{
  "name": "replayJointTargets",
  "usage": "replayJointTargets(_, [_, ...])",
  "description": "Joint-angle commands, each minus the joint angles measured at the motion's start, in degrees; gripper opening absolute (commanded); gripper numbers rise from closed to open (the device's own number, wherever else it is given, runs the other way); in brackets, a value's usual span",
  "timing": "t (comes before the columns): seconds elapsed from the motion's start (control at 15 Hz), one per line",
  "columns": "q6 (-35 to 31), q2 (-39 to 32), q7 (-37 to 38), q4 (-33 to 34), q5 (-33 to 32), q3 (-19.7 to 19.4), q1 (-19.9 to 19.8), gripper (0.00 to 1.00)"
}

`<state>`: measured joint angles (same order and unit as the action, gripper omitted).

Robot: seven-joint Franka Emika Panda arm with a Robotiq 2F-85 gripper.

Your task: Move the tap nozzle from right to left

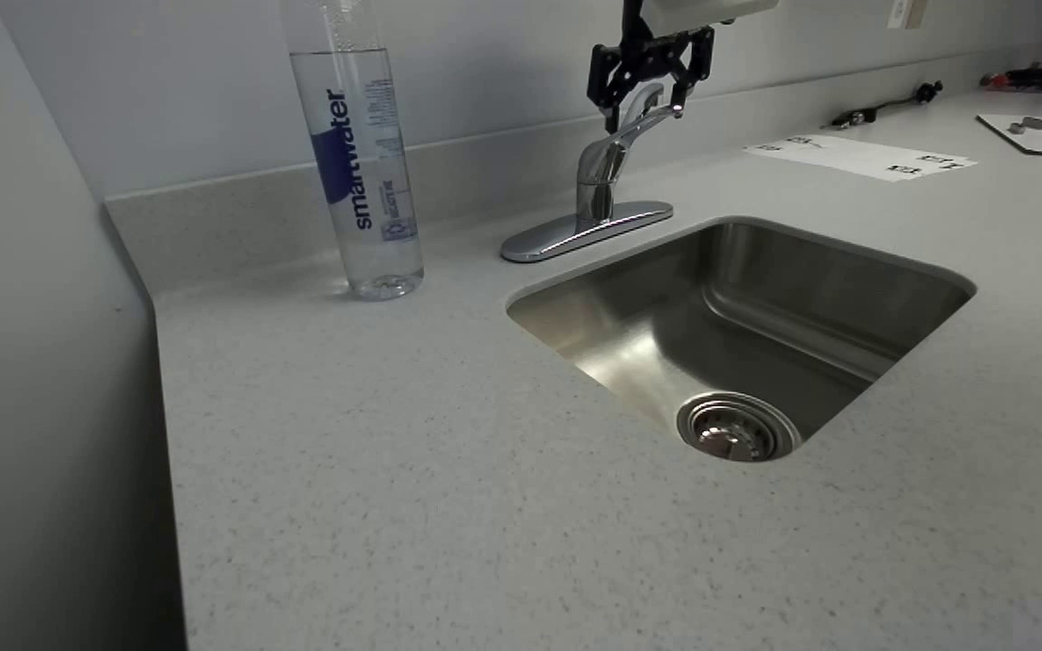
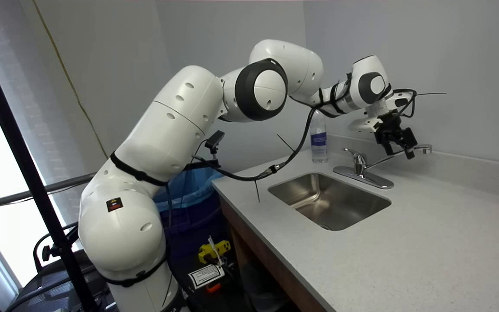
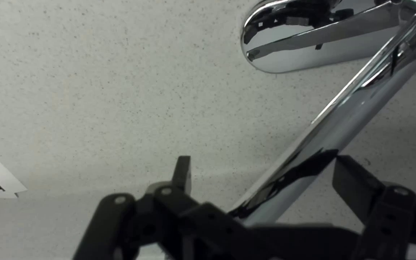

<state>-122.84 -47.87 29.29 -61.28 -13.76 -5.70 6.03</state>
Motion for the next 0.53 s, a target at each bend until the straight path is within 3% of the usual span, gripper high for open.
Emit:
replayJointTargets(0.0, [-2.1, -1.9, 0.8, 1.8, 0.7, -2.1, 0.7, 1.0])
replayJointTargets(0.47, [-2.9, 0.4, -2.0, -3.5, -0.4, -3.6, 0.7, 1.0])
